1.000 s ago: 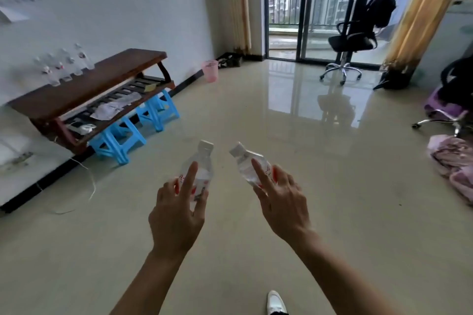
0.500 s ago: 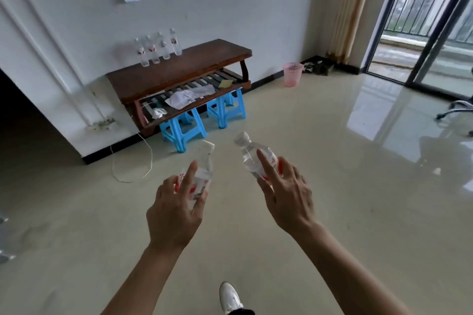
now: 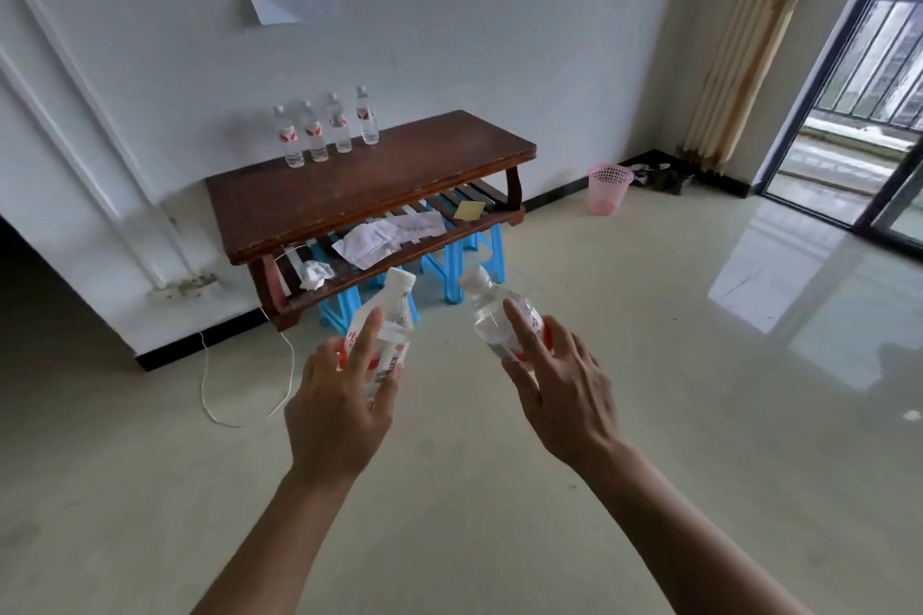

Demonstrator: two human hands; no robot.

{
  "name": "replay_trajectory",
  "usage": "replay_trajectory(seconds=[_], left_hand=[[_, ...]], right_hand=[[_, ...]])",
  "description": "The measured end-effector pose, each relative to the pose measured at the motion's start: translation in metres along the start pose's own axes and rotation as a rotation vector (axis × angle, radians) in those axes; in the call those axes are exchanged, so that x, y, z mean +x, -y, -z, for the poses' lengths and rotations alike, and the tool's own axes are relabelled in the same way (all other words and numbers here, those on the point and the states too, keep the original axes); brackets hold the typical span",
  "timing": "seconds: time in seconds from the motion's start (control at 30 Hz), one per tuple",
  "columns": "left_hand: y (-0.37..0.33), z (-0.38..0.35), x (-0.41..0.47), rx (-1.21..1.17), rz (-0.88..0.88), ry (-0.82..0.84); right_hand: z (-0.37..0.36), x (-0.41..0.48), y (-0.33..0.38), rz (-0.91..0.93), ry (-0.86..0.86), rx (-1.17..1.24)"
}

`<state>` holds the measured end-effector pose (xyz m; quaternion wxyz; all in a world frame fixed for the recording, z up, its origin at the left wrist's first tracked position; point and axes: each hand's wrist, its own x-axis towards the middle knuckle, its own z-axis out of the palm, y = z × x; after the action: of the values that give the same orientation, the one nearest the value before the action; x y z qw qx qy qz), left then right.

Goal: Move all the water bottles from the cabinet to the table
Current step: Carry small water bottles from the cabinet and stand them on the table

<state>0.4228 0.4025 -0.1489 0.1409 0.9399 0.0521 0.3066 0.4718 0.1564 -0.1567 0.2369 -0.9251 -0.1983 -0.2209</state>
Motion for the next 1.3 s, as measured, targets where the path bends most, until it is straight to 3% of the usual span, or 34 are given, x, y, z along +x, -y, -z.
replay_trajectory(seconds=[0.37, 0.67, 1.0, 1.3], left_hand=[[0.06, -0.149, 0.195, -0.081, 0.06, 0.059], [0.106, -0.25, 0.398, -0.003, 0.069, -0.006], [0.215, -0.335, 0.543, 0.001, 0.173, -0.049], [0.343, -0.421, 0.695, -0.039, 0.133, 0.025]], right_hand=[[-0.14, 0.192, -0.078, -0.057, 0.041, 0.044], [-0.247, 0.423, -0.146, -0.041, 0.12, 0.094], [-0.372, 0.603, -0.131, 0.057, 0.176, 0.171], [-0.493, 0.758, -0.114, -0.024, 0.198, 0.091]])
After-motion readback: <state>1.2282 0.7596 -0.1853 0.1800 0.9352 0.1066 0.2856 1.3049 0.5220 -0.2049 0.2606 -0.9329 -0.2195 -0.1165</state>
